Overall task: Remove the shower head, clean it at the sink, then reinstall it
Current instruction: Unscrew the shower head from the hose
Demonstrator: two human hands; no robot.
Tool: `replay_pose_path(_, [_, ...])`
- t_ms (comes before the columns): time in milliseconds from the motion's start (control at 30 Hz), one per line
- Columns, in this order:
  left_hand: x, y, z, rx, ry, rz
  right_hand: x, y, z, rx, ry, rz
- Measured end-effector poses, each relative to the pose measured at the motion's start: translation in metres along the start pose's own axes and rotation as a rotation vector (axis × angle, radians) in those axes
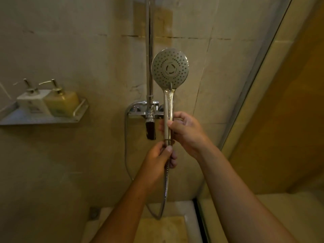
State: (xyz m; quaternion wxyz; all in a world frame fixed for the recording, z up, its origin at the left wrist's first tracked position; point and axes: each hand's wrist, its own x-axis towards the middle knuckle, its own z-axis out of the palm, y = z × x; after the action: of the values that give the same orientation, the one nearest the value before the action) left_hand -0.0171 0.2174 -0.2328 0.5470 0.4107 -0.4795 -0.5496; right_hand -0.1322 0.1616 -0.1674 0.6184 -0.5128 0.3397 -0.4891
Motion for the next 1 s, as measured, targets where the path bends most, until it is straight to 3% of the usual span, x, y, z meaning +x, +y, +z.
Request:
replay_pose_path(567, [-0.025,-0.051,0.058,0.343,0.180,0.023,-0.013,0.031,-0.036,0.049,0.065,0.180])
replay_pose_path(733, [-0.017,-0.037,0.067,0.229,0.158,-0.004,0.001,0.018,-0.033,0.060,-0.011,0.133])
replay_pose_path(900, [0.009,-0.013,0.058,0.120,0.084,-0.003,0.026,-0.005,-0.026,0.299,-0.044,0.195])
replay_pose_path(1000, [0.023,-0.008,0.055,-0.022,0.020,-0.029,0.041,-0.019,-0.025,0.432,-0.193,0.287])
